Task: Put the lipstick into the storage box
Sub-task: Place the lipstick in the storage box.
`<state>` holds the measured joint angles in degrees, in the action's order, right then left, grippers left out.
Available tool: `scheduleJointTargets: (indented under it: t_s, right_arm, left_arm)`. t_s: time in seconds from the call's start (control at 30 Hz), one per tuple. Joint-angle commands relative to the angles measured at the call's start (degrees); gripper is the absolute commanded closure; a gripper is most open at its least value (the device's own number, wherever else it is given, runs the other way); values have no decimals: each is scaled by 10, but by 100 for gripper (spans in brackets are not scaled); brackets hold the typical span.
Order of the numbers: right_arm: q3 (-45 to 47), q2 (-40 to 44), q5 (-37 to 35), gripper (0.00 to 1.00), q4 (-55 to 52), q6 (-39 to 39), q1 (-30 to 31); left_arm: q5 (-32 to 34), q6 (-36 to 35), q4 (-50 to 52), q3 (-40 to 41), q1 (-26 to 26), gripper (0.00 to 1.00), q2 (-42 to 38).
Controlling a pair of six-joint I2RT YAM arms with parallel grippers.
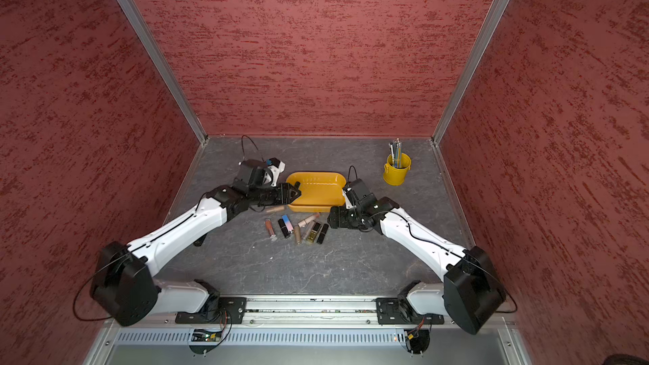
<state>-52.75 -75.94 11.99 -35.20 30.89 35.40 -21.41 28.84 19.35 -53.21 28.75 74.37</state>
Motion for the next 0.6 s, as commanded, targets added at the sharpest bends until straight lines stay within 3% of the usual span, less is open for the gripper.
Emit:
scheduleJointTargets:
  t_s: [0.0, 0.23, 0.57]
  right_arm:
    - [-7, -13, -3, 15, 20, 11, 15]
    - [-32, -64, -26, 16, 14, 29, 53]
    - [-90, -172, -87, 25, -32, 64, 104]
  left_arm:
    - [-59, 61, -109, 77, -3, 44, -47]
    - [-56, 113, -179, 170, 24, 40, -76]
    - [-18, 110, -150, 180, 62, 36, -82]
